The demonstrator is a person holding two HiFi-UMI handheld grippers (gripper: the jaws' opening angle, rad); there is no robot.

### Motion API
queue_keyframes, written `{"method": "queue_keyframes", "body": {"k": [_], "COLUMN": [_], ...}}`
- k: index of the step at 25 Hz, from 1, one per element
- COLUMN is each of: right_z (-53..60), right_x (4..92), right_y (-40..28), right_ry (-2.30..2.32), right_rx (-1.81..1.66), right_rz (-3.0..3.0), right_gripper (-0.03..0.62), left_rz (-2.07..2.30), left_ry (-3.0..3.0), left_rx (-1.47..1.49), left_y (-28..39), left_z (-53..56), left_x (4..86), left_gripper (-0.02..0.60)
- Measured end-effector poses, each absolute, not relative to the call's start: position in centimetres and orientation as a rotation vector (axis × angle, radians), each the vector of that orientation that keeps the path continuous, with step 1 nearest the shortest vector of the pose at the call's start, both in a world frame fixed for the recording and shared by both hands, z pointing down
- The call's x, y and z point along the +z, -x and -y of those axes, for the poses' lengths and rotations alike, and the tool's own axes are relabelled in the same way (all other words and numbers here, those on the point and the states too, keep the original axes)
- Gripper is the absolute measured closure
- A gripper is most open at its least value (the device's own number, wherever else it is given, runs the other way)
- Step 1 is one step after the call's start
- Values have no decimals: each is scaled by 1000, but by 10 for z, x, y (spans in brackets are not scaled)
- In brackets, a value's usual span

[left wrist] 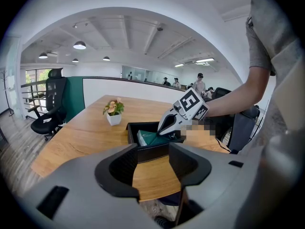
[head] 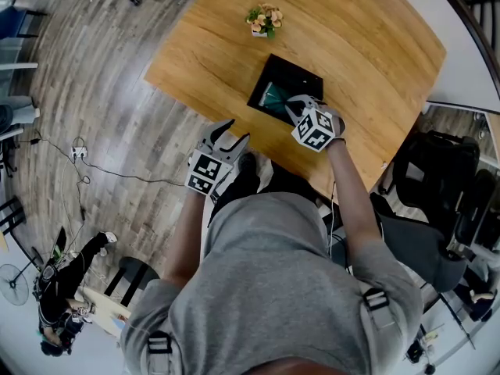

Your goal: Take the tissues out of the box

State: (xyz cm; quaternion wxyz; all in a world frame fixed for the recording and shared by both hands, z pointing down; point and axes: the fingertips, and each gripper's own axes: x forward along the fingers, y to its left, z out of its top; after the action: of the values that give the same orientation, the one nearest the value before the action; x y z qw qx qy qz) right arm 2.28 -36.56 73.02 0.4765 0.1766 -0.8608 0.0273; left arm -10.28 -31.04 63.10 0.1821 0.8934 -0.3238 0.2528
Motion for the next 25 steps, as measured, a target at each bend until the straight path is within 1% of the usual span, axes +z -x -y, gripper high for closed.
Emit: {"method": "queue_keyframes", "body": {"k": [13, 25], "right_z": [364, 366], "right_x": [729, 720], "right_y": [-24, -25], "right_ry": [-434, -467], "right_rx": [78, 11], "right_rz": [2107, 2094], "right_gripper": [585, 585], "left_rz": [913, 906], "left_ry": [-2558, -2581], "left_rx": [723, 725], "left_y": [101, 102], "left_z": [309, 304], "left_x": [623, 617], "left_gripper": [365, 365]}}
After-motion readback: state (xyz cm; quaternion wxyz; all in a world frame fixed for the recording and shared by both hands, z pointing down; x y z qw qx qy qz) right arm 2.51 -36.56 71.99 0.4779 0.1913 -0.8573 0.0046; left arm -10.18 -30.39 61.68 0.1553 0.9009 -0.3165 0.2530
